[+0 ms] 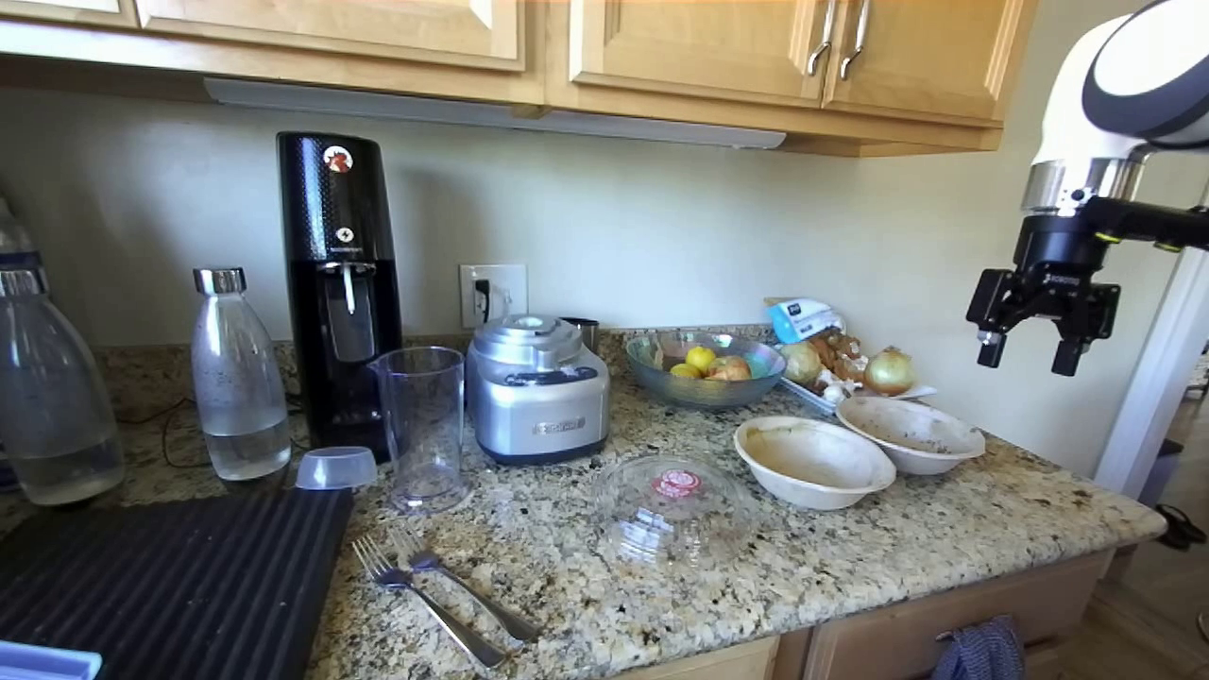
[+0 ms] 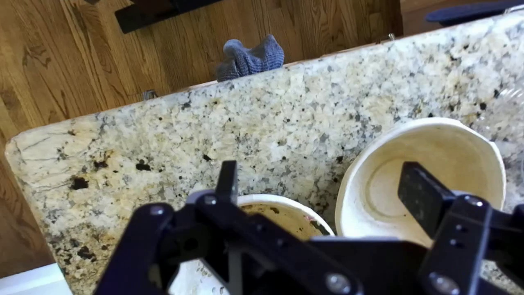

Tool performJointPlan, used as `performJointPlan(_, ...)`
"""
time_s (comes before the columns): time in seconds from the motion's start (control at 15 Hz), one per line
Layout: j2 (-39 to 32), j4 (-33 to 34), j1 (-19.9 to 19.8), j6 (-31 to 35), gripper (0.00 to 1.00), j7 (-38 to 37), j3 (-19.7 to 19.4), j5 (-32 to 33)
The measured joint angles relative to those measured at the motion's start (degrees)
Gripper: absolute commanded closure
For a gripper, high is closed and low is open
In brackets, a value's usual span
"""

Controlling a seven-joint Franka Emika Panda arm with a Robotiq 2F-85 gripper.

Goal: Stack the bowls

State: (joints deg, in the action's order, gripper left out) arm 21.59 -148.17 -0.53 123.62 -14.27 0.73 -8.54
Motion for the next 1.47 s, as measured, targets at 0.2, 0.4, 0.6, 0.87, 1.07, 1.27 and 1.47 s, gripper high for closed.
performJointPlan(0.2, -4.51, -0.53, 0.08, 7.82, 0.0, -6.28, 2.74, -0.19)
performJointPlan(0.4, -8.67, -0.88, 0.31, 14.86, 0.0, -11.91, 5.39, -0.17)
performJointPlan(0.6, -11.75, -0.82, 0.52, 17.95, 0.0, -15.2, 6.78, 0.05)
performJointPlan(0.87, -11.97, -0.43, 0.52, 17.93, 0.0, -15.15, 6.67, 0.05)
performJointPlan(1.07, -12.02, -0.39, 0.54, 17.93, 0.0, -15.15, 6.67, 0.05)
performJointPlan(1.27, -13.07, -0.39, 0.84, 18.8, 0.0, -15.15, 6.78, -0.05)
performJointPlan(1.47, -15.37, -0.55, 1.54, 22.61, 0.0, -15.17, 6.79, -0.77)
